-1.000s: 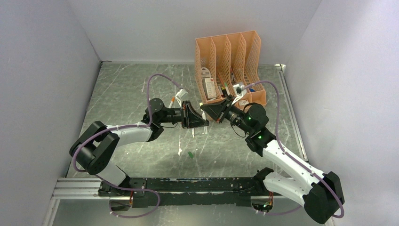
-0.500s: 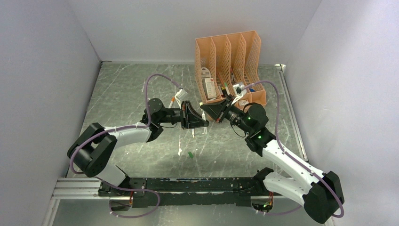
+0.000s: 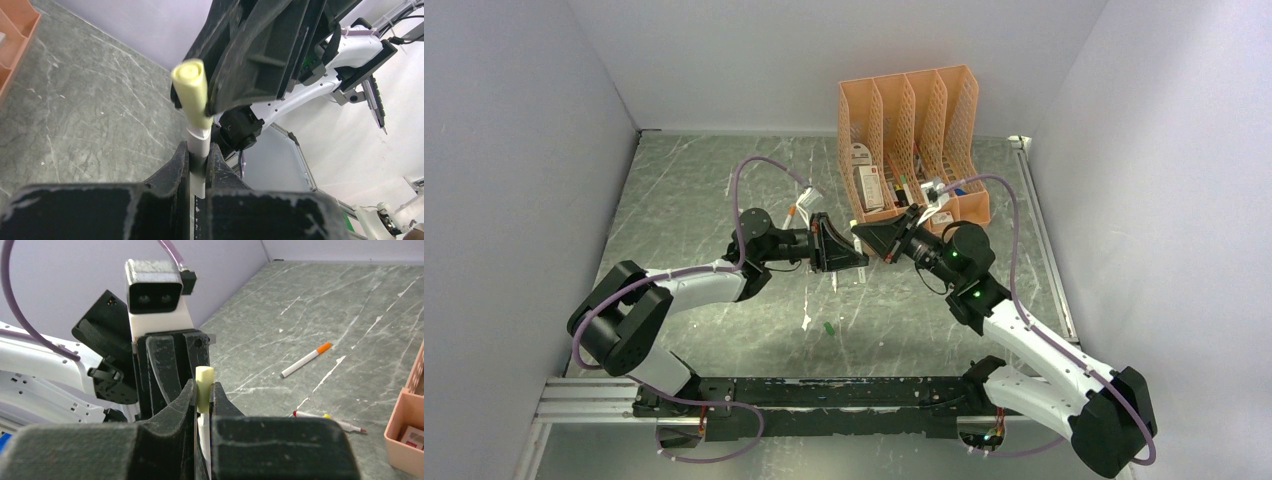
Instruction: Insert the pens into the pen caps
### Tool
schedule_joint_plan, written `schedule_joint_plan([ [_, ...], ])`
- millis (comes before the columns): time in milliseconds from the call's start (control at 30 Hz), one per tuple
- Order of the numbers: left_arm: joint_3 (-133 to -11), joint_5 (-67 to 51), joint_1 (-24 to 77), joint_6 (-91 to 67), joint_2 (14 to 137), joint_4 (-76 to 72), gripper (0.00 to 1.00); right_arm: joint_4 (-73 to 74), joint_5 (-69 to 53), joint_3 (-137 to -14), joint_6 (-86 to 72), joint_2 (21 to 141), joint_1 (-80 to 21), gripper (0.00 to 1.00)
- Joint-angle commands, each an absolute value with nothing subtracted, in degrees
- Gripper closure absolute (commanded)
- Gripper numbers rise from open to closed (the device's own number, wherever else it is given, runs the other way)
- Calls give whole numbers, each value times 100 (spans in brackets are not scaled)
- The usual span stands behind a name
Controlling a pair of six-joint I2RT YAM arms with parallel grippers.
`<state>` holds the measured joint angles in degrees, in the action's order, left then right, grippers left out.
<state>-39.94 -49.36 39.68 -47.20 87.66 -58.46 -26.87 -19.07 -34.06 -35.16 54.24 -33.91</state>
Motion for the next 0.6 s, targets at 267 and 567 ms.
schedule_joint_plan([
  [267, -4381, -4261, 4008, -4623, 8599, -5730, 93, -2557, -1803, -3132, -3307, 5320, -3375, 99],
  [567, -4670, -4257, 4001, -3893, 8528, -4919, 93, -2487, -1847, -3180, -3196, 5090, -3376, 58],
])
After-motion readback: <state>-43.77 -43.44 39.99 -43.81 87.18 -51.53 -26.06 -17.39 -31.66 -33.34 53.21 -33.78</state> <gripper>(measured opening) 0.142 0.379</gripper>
